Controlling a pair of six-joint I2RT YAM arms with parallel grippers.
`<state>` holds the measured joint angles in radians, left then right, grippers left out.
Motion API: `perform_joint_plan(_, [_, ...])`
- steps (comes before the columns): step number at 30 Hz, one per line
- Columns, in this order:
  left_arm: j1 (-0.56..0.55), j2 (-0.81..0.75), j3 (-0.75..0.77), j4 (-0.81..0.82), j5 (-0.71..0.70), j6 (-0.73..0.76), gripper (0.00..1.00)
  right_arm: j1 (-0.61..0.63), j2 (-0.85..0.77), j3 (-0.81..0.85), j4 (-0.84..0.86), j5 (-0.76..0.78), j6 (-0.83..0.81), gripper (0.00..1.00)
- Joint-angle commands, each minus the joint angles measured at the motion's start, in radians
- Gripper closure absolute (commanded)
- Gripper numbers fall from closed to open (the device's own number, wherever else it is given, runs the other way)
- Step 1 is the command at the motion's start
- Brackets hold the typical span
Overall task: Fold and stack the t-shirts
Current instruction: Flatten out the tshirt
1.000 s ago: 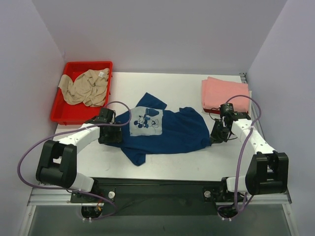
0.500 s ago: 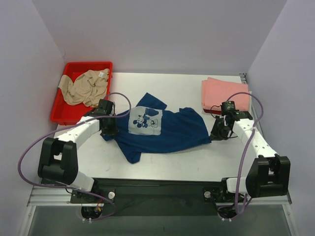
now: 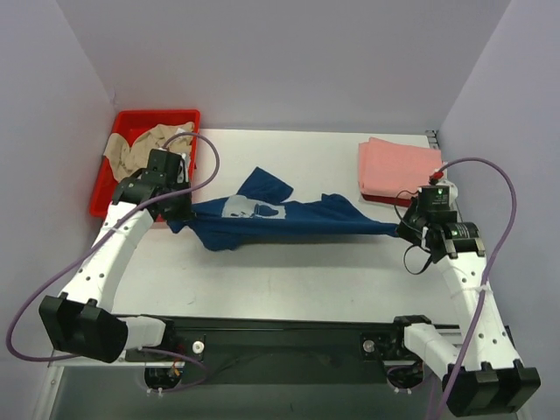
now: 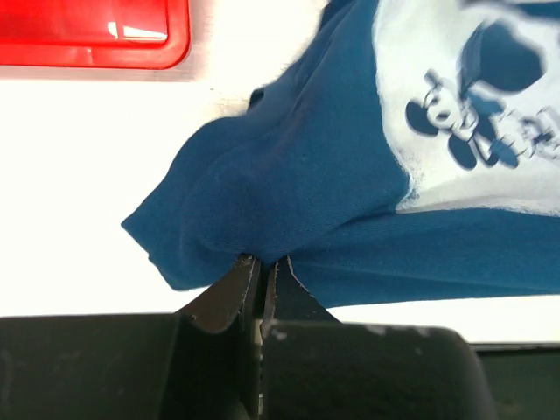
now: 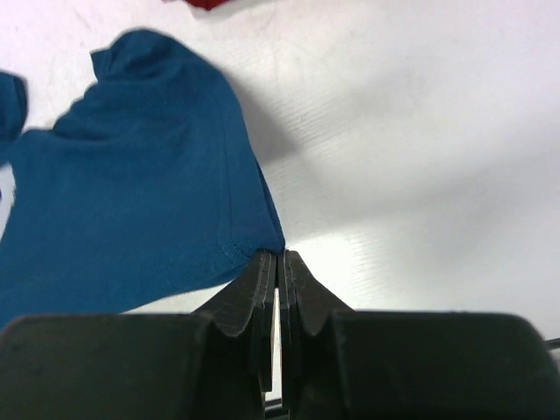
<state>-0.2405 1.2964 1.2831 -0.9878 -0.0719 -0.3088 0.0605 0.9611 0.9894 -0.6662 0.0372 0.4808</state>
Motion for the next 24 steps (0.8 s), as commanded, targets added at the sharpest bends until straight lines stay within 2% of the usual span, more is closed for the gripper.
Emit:
perform_joint_plan(1, [0.006, -0.005, 0.133, -0.132, -0.003, 0.028, 0.97, 0.001, -0.053, 0.018, -0.042, 0.153, 0.007, 1.0])
perform_joint_plan(6, [0.004, 0.191, 0.241, -0.033, 0.138, 0.092, 0.95, -0.01, 0.059, 0.02, -0.041, 0.164, -0.001, 1.0])
perform_joint_plan(8, [0.006, 0.354, 0.378, 0.008, 0.142, 0.132, 0.88, -0.011, 0.137, 0.022, -0.033, 0.158, -0.002, 1.0])
perform_joint_plan(9, [0.006, 0.416, 0.444, 0.008, 0.136, 0.148, 0.82, -0.011, 0.163, 0.02, -0.023, 0.158, -0.001, 1.0])
perform_joint_plan(10, [0.006, 0.535, 0.569, 0.014, 0.132, 0.157, 0.65, -0.011, 0.204, 0.015, -0.016, 0.161, 0.002, 1.0])
perform_joint_plan(12, [0.006, 0.648, 0.678, 0.021, 0.164, 0.183, 0.49, -0.013, 0.237, 0.006, 0.007, 0.176, 0.007, 1.0])
perform_joint_plan(13, [0.003, 0.744, 0.743, 0.0, 0.172, 0.183, 0.35, -0.014, 0.26, -0.003, 0.014, 0.185, 0.008, 1.0])
perform_joint_plan(14, [0.0, 0.789, 0.859, -0.033, 0.167, 0.178, 0.31, -0.017, 0.269, -0.006, 0.02, 0.191, 0.008, 1.0])
perform_joint_plan(16, [-0.019, 0.837, 0.915, -0.078, 0.159, 0.178, 0.27, -0.022, 0.292, -0.005, 0.027, 0.219, 0.013, 1.0])
perform_joint_plan(18, [-0.031, 0.808, 0.839, -0.062, 0.152, 0.175, 0.25, -0.031, 0.298, -0.005, 0.027, 0.233, 0.016, 1.0])
perform_joint_plan(19, [-0.034, 0.744, 0.785, -0.011, 0.152, 0.174, 0.25, -0.033, 0.295, -0.008, 0.027, 0.242, 0.016, 1.0])
perform_joint_plan(20, [-0.036, 0.706, 0.639, 0.023, 0.162, 0.163, 0.24, -0.042, 0.294, -0.012, 0.025, 0.253, 0.015, 1.0])
perform_joint_plan(23, [-0.034, 0.549, 0.423, 0.156, 0.172, 0.129, 0.24, -0.059, 0.277, -0.026, 0.022, 0.263, 0.007, 1.0])
perform_joint_plan(24, [-0.033, 0.519, 0.303, 0.205, 0.17, 0.122, 0.26, -0.059, 0.271, -0.037, 0.02, 0.262, 0.002, 1.0])
